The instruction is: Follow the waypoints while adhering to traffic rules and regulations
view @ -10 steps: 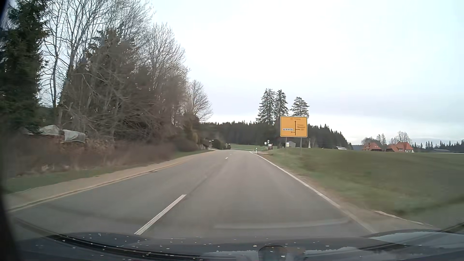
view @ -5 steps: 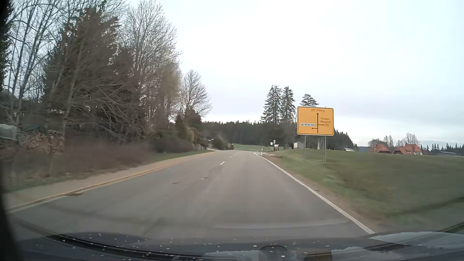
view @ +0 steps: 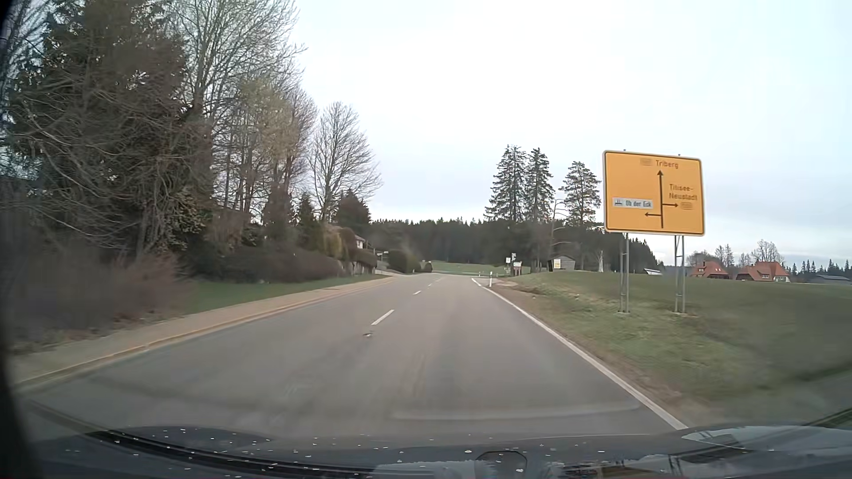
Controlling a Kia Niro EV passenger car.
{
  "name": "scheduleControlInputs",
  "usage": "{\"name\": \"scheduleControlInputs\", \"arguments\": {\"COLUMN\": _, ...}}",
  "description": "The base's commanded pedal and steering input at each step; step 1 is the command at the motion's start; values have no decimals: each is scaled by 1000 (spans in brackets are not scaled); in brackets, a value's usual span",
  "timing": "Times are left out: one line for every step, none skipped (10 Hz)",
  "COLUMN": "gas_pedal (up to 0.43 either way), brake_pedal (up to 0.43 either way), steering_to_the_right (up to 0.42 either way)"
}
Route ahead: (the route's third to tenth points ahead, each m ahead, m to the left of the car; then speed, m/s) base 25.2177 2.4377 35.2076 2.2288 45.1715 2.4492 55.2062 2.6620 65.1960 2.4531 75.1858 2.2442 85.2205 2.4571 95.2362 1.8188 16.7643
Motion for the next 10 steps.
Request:
{"name": "scheduleControlInputs", "arguments": {"gas_pedal": 138, "brake_pedal": 0, "steering_to_the_right": -5}}
{"name": "scheduleControlInputs", "arguments": {"gas_pedal": 138, "brake_pedal": 0, "steering_to_the_right": -5}}
{"name": "scheduleControlInputs", "arguments": {"gas_pedal": 138, "brake_pedal": 0, "steering_to_the_right": -5}}
{"name": "scheduleControlInputs", "arguments": {"gas_pedal": 138, "brake_pedal": 0, "steering_to_the_right": -6}}
{"name": "scheduleControlInputs", "arguments": {"gas_pedal": 138, "brake_pedal": 0, "steering_to_the_right": -5}}
{"name": "scheduleControlInputs", "arguments": {"gas_pedal": 138, "brake_pedal": 0, "steering_to_the_right": 0}}
{"name": "scheduleControlInputs", "arguments": {"gas_pedal": 138, "brake_pedal": 0, "steering_to_the_right": 2}}
{"name": "scheduleControlInputs", "arguments": {"gas_pedal": 138, "brake_pedal": 0, "steering_to_the_right": 1}}
{"name": "scheduleControlInputs", "arguments": {"gas_pedal": 138, "brake_pedal": 0, "steering_to_the_right": 0}}
{"name": "scheduleControlInputs", "arguments": {"gas_pedal": 138, "brake_pedal": 0, "steering_to_the_right": 0}}
